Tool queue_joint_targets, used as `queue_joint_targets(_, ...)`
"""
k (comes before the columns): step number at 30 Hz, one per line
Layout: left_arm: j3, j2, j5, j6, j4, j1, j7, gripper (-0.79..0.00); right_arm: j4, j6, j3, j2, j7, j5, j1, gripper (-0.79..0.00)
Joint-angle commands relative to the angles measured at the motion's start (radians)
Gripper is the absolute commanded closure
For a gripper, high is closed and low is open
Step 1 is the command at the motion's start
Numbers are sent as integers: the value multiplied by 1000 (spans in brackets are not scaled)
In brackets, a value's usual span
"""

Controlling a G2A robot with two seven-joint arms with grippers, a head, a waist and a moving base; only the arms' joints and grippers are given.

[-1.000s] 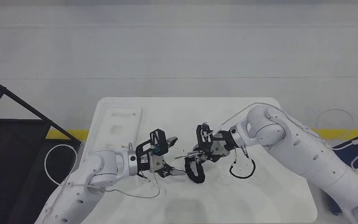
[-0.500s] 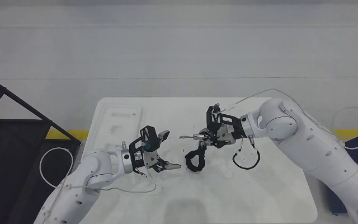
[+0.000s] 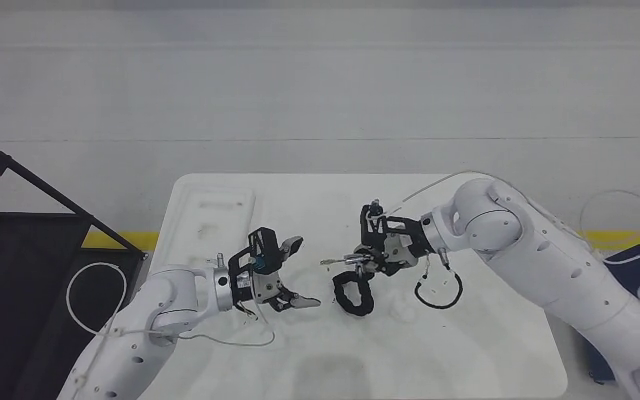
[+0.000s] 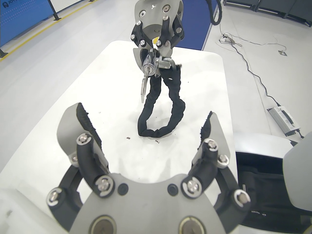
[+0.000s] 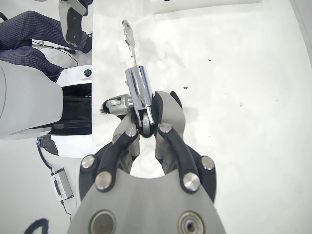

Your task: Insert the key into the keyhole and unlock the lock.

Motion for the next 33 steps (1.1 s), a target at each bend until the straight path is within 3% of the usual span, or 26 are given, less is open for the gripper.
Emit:
queue_joint_targets(1, 1, 0, -4, -4, -2, 1, -7, -573, -5, 3, -11, -3, 2, -2, 7, 0)
queue_joint_targets(4, 2, 0, -2, -6, -3, 3, -10, -391, -6, 5, -29, -9, 4, 0, 20, 0)
queue_joint_targets(6, 2, 0, 1, -7, -4, 4, -11, -357, -5, 4, -42, -12, 3, 3, 29, 0)
queue_joint_targets(21, 1, -2, 12, -21, -6, 7, -9, -246, 9, -14, -155, -36, -14, 32, 109, 0)
queue_joint_targets(22, 1, -2, 14, -24, -7, 7, -9, -194, 11, -15, -161, -36, -16, 34, 115, 0)
queue_joint_targets(23, 1, -1, 17, -28, -7, 8, -9, -28, 12, -17, -167, -37, -17, 35, 119, 0)
queue_joint_targets(24, 2, -1, 20, -34, -9, 9, -9, 0, 13, -18, -172, -38, -19, 37, 123, 0)
queue_joint_targets(33, -3, 2, 34, -74, -13, 16, -12, 0, 18, -27, -219, -43, -28, 49, 155, 0)
